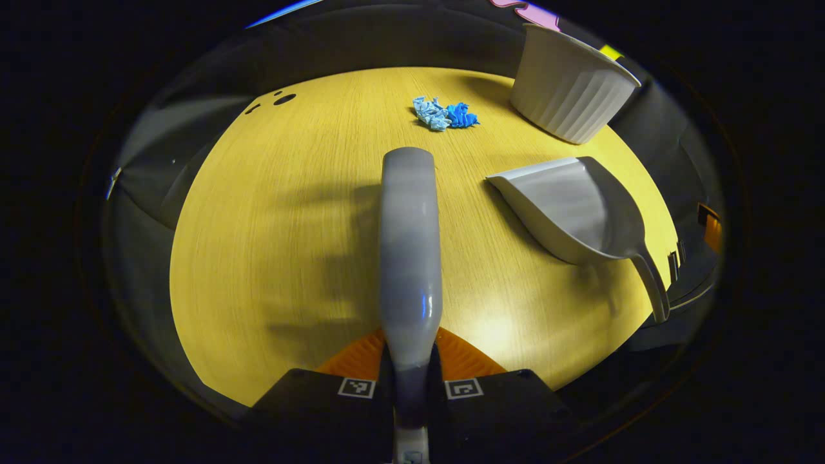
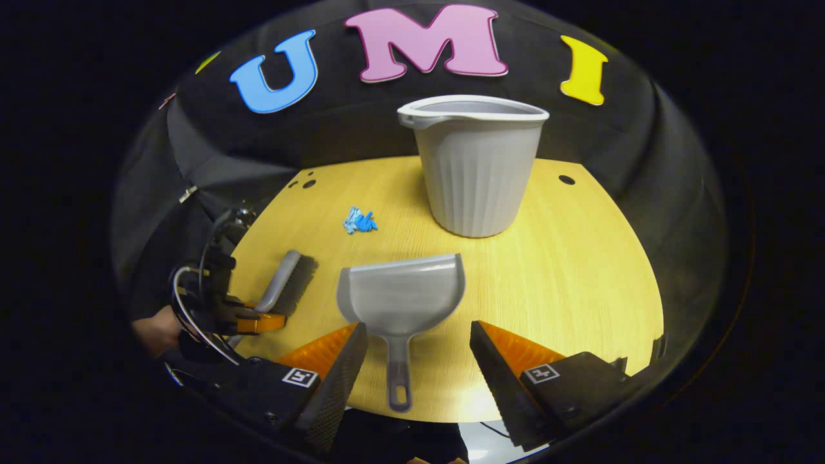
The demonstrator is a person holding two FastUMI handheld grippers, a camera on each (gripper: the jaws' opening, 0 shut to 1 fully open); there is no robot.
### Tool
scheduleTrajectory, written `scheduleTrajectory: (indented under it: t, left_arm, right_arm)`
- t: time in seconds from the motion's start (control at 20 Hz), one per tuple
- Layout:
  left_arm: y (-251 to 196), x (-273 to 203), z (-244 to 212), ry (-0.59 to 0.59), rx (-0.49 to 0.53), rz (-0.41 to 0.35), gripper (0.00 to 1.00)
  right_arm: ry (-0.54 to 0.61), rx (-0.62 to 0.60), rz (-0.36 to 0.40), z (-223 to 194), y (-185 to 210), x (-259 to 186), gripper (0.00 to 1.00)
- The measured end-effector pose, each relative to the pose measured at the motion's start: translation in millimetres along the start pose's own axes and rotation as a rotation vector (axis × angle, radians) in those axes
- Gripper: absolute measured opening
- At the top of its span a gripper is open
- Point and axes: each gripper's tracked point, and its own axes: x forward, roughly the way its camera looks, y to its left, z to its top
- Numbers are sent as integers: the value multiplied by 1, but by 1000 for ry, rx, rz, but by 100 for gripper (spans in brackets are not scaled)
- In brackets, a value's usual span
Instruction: Pick up the small broom and dustpan from the desktop, sweep the trash into the dustpan with the broom, and then empty the trash into the garbage bin.
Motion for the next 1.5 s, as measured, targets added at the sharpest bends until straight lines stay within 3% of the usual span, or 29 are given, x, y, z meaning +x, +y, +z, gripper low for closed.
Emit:
scheduleTrajectory:
  t: [0.25, 0.55, 1.05, 1.15, 1.25, 1.35, 1.45, 1.5]
  left_arm:
    - [2, -29, 11, -86, -47, -15, 25]
    - [8, -39, -3, -91, -44, 6, 25]
    - [26, -41, -14, -48, -73, 55, 25]
    - [25, -40, -10, -45, -79, 62, 22]
    - [21, -39, -7, -44, -91, 65, 25]
    - [14, -40, -3, -45, -95, 59, 25]
    - [11, -38, 3, -46, -85, 62, 25]
    - [9, -35, 7, -43, -81, 66, 28]
  right_arm:
    - [160, -33, 34, -32, 12, 39, 99]
    - [321, -81, -11, -67, 8, 78, 99]
    - [403, -57, -68, -86, 12, 111, 98]
    - [404, -66, -68, -87, 12, 109, 91]
    - [397, -69, -76, -87, 7, 115, 86]
    - [393, -68, -82, -87, 2, 115, 75]
    - [377, -81, -73, -84, -3, 115, 55]
    - [364, -83, -45, -83, 1, 113, 40]
